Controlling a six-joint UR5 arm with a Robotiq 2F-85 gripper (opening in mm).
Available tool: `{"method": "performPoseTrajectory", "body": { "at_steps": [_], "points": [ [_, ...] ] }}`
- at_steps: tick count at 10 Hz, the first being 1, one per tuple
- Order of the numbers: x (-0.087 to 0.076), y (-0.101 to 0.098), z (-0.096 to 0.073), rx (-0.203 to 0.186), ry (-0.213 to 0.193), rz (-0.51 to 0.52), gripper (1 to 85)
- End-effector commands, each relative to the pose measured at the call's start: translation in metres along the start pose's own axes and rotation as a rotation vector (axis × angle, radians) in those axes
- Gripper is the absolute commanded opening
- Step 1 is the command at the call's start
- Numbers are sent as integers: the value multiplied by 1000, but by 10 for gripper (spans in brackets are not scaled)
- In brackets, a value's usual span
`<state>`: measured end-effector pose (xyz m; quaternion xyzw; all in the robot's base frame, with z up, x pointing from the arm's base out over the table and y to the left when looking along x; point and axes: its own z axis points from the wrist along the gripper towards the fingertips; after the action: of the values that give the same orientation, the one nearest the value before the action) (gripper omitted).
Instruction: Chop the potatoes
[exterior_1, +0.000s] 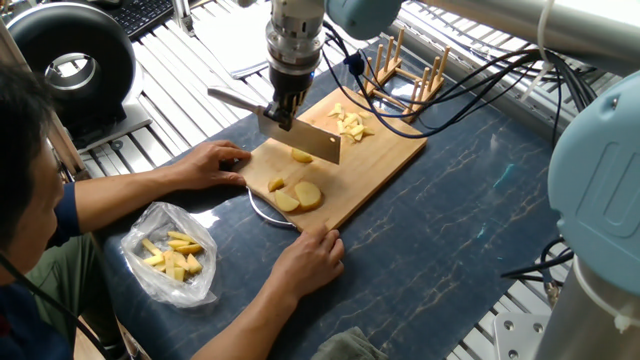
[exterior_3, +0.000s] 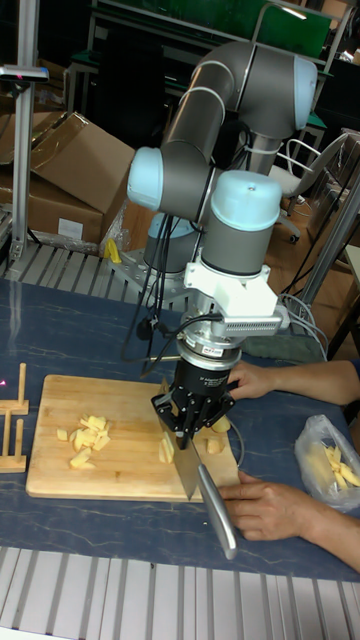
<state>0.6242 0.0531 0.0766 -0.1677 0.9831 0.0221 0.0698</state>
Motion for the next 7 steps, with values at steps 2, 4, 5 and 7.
{"method": "performPoseTrajectory", "body": {
  "at_steps": [2, 4, 5, 7],
  "points": [
    [-1, -1, 4, -15, -18, 6, 10],
    [-2, -2, 10, -12, -32, 6, 10],
    [-2, -4, 10, -10, -33, 3, 10],
    [-1, -7, 9, -5, -36, -4, 10]
  ]
}}
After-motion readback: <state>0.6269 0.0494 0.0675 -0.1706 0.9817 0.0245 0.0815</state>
